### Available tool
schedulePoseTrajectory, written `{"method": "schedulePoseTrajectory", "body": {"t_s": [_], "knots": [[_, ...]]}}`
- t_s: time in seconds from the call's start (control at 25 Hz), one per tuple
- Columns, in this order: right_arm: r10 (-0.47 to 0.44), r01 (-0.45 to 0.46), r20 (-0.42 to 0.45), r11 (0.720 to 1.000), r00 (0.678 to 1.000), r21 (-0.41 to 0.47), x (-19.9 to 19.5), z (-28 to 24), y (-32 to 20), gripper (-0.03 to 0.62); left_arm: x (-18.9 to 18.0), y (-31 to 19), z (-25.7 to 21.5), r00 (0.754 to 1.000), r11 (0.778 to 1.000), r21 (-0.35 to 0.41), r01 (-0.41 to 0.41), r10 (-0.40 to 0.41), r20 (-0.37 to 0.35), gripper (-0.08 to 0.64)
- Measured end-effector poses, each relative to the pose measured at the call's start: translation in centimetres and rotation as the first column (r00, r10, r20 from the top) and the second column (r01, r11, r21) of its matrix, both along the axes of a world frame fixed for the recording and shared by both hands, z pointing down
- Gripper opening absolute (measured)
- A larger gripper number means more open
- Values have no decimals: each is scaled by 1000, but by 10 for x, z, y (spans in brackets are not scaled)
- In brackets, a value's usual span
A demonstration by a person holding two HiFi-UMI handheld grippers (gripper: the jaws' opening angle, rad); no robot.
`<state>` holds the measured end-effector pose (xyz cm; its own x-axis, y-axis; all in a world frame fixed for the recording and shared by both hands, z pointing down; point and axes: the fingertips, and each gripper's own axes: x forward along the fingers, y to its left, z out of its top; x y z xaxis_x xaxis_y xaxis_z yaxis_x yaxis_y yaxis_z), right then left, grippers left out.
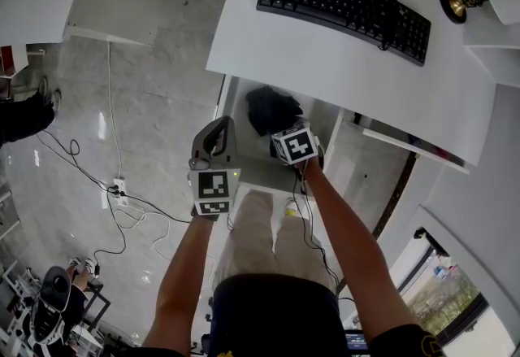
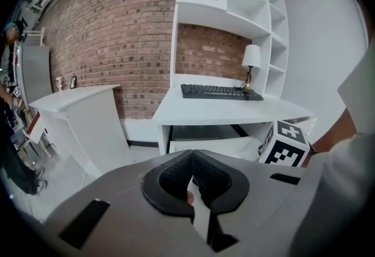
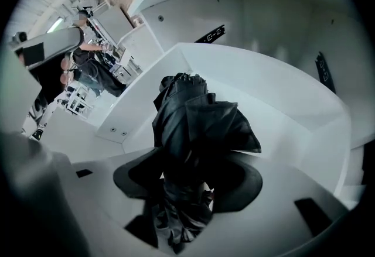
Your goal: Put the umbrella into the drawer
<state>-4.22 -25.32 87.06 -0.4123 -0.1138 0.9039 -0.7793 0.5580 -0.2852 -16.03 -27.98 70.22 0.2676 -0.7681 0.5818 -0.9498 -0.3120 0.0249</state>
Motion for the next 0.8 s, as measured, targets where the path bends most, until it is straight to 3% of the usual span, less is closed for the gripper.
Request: {"method": "schedulePoseTrajectory", "body": {"t_s": [0.8], "knots": [[6, -6, 4, 1000, 1000, 10, 5, -7, 2, 216, 13, 4, -13, 999, 999, 22, -26, 26, -26, 17]]}}
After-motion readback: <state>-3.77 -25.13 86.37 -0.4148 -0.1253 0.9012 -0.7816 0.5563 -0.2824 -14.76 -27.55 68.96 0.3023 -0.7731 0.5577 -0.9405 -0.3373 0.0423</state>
